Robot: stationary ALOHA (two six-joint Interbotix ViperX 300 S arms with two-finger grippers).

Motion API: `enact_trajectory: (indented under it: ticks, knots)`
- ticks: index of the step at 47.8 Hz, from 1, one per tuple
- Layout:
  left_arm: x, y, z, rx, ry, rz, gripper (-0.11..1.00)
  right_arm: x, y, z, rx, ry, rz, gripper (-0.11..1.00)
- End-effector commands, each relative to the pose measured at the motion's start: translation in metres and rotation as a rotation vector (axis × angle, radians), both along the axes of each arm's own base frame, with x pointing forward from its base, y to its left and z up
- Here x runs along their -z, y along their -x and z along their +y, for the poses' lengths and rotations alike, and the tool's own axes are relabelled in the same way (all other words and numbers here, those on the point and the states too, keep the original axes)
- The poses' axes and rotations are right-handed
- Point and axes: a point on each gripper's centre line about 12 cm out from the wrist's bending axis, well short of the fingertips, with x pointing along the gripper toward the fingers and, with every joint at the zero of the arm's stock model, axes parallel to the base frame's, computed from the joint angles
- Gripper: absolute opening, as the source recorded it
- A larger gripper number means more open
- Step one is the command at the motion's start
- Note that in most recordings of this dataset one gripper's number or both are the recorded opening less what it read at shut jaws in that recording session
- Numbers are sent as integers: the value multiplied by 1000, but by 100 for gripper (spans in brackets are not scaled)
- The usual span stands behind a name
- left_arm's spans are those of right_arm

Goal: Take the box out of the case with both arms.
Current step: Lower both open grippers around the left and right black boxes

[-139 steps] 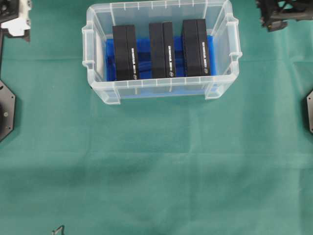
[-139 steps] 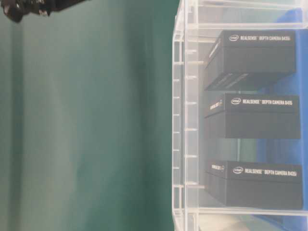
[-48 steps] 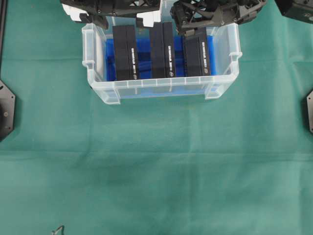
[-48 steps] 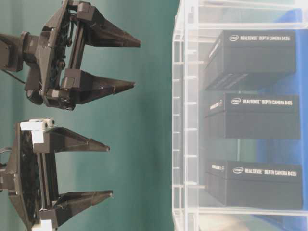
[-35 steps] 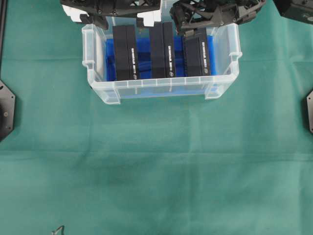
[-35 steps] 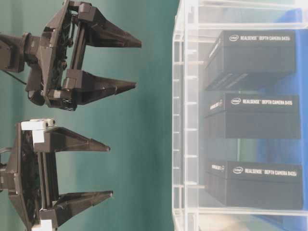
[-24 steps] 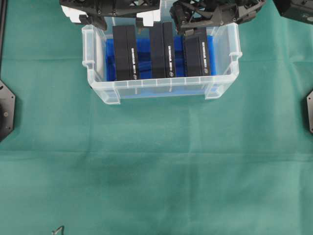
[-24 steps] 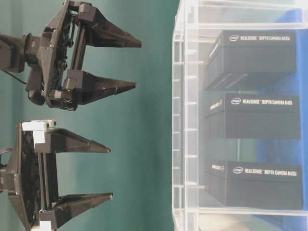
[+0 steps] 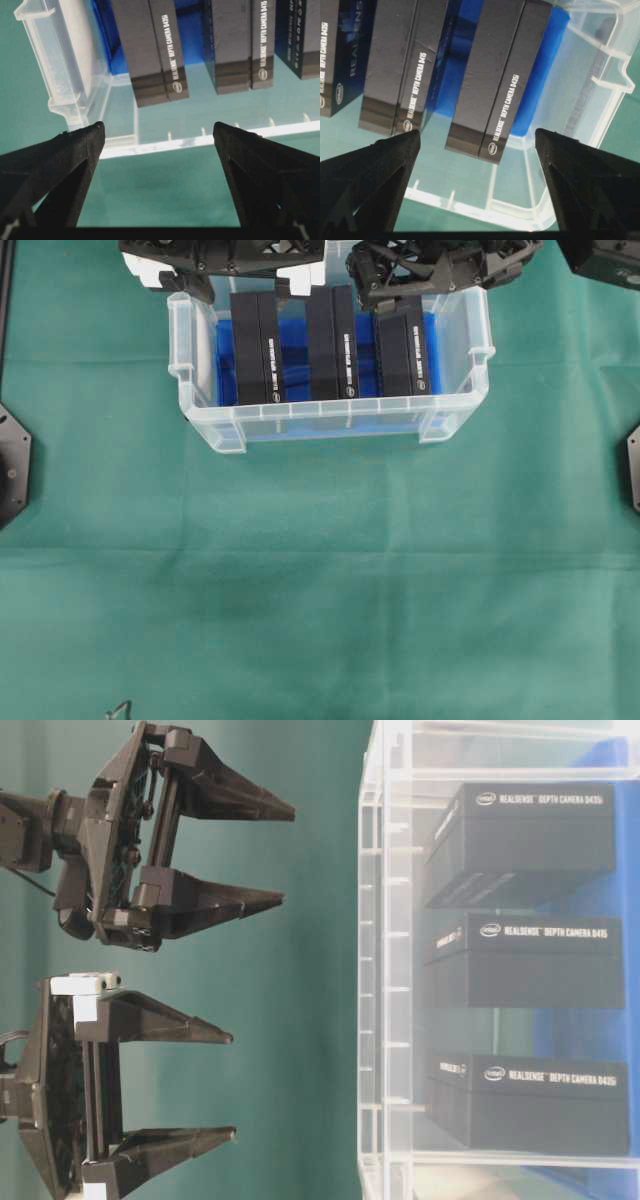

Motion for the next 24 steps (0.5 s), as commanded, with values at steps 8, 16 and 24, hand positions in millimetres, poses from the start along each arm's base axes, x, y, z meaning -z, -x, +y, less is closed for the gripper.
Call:
enact_trajectory:
  ticks: [8, 16, 24]
  knots:
    - [-6, 5, 2, -6, -7, -7, 85, -11, 0, -1, 1, 21, -28, 94]
    - [-5, 5, 2, -3, -7, -6, 85, -11, 0, -1, 1, 20, -26, 94]
    - [-5, 4, 2, -1, -8, -7, 85, -10, -1, -1, 1, 20, -25, 94]
